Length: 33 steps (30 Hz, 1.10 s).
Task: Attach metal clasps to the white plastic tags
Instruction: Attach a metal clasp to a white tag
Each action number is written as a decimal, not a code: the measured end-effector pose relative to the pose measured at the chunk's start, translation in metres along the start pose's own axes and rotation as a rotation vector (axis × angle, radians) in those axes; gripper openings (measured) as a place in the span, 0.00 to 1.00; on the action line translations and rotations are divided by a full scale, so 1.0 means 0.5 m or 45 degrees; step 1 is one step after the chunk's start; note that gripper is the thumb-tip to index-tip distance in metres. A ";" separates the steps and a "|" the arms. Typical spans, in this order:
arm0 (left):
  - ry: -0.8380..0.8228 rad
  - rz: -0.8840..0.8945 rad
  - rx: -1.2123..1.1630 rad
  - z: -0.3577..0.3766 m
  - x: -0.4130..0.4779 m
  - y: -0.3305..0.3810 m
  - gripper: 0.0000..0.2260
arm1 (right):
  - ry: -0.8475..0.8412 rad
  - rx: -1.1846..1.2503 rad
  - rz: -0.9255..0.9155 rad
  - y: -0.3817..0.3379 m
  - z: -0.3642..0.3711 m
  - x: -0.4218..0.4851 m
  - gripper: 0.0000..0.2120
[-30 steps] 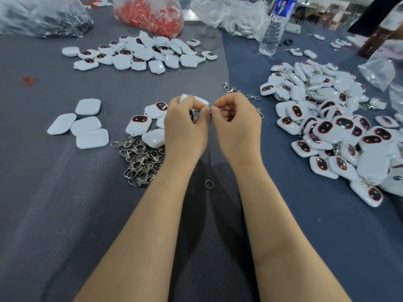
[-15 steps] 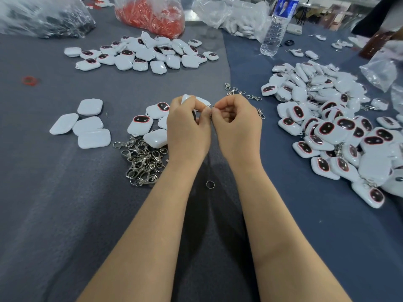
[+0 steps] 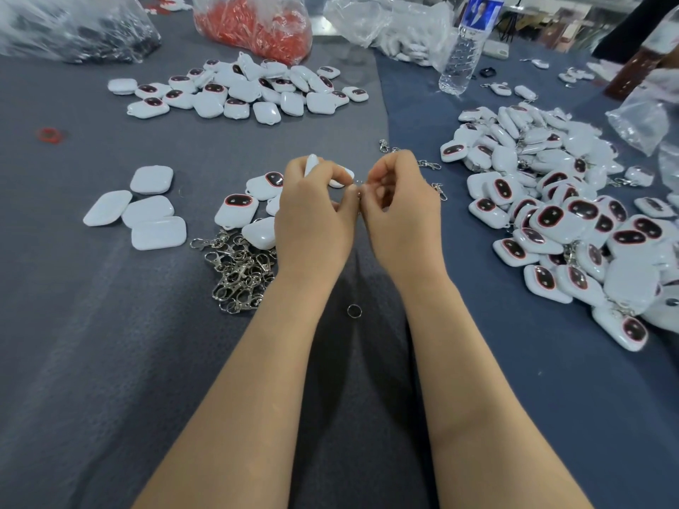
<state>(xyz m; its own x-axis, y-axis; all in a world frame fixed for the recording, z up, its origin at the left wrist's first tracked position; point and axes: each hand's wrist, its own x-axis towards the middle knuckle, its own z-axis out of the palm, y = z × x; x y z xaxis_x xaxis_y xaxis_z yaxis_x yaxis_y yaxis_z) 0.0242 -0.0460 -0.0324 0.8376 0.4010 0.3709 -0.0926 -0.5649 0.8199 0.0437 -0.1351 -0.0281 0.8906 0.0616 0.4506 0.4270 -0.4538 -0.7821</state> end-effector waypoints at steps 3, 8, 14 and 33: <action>-0.028 0.067 0.112 -0.007 0.001 -0.001 0.03 | -0.051 -0.056 -0.042 0.003 -0.003 0.002 0.10; -0.031 0.025 0.100 -0.003 0.005 -0.005 0.03 | -0.054 -0.062 -0.030 0.006 -0.002 0.003 0.09; 0.002 -0.029 0.013 -0.002 0.010 -0.006 0.03 | -0.043 -0.118 -0.009 0.014 0.006 0.003 0.02; -0.037 0.089 0.036 -0.003 0.007 -0.011 0.03 | -0.149 0.087 0.146 0.019 -0.004 0.012 0.09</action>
<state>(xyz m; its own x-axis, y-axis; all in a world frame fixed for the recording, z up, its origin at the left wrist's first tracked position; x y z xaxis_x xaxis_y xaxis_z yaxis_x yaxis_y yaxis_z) 0.0271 -0.0404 -0.0351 0.8449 0.3393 0.4136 -0.1363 -0.6110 0.7798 0.0527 -0.1409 -0.0321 0.9444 0.1175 0.3070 0.3279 -0.4026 -0.8546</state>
